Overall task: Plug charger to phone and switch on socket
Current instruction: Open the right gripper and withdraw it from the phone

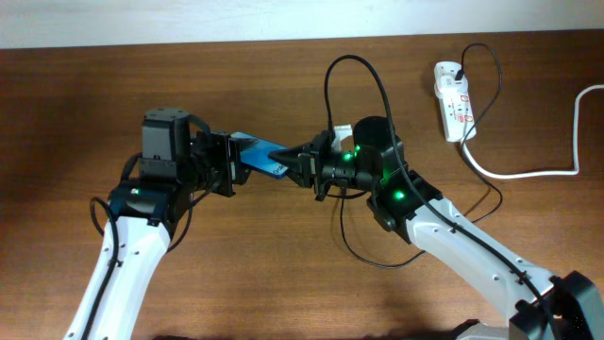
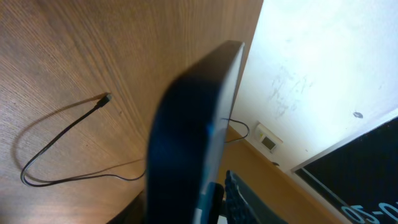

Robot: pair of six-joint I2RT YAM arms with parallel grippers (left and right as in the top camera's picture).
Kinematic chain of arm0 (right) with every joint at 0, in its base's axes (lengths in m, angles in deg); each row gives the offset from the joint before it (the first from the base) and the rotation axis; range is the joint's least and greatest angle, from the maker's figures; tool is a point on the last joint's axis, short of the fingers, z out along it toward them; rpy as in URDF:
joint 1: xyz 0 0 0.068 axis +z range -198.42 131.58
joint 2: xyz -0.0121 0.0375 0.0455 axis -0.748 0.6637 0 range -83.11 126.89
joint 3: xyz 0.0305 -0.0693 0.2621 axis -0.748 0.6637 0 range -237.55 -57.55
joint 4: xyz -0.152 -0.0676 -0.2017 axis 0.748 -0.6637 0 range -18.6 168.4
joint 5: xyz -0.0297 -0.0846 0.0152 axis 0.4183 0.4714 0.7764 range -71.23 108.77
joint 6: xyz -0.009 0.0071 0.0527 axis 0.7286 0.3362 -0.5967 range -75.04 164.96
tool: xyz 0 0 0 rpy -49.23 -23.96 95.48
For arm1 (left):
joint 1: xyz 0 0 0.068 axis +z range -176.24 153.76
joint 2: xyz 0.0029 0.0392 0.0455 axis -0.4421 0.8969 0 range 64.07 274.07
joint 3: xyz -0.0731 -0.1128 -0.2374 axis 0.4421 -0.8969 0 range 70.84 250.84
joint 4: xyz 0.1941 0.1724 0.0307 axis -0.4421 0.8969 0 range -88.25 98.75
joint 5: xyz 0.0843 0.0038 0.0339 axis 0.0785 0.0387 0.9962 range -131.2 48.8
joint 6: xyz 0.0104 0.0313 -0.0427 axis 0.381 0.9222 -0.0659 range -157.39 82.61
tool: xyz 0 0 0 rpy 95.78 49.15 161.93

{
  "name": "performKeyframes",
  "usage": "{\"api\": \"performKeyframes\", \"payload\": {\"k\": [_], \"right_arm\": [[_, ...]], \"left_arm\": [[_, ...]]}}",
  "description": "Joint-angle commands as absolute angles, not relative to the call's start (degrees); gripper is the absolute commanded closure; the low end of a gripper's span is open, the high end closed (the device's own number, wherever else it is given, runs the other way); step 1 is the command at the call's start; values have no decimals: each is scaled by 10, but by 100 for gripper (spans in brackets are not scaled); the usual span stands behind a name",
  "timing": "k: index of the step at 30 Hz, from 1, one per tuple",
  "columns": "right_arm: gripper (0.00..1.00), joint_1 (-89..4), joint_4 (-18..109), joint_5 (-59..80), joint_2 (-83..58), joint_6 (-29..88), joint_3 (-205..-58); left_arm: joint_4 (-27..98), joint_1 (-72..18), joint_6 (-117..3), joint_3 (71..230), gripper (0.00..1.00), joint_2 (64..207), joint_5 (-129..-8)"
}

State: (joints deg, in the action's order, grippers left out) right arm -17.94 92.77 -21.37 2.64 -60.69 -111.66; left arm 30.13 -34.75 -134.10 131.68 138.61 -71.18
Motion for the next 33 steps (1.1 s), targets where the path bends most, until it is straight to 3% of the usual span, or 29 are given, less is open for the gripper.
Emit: {"api": "performKeyframes", "payload": {"k": [1, 4, 10, 14, 20, 28, 33], "right_arm": [[96, -177, 926, -194, 16, -576, -1119], [96, -177, 926, -182, 16, -562, -1119], [96, -177, 926, -183, 16, -566, -1119], [96, -177, 926, -196, 16, -595, -1119], [96, -177, 864, -195, 16, -595, -1119], [96, -177, 858, -196, 16, -595, -1119], [76, -177, 856, -196, 16, -588, -1119]], "left_arm": [[297, -347, -1342, 1325, 62, 1384, -729], [297, -347, -1342, 1325, 59, 1384, -733], [297, -347, -1342, 1325, 73, 1384, -733], [297, -347, -1342, 1325, 88, 1384, -733], [297, -347, -1342, 1325, 100, 1384, -740], [297, -347, -1342, 1325, 100, 1384, -744], [297, -347, -1342, 1325, 100, 1384, -744]]}}
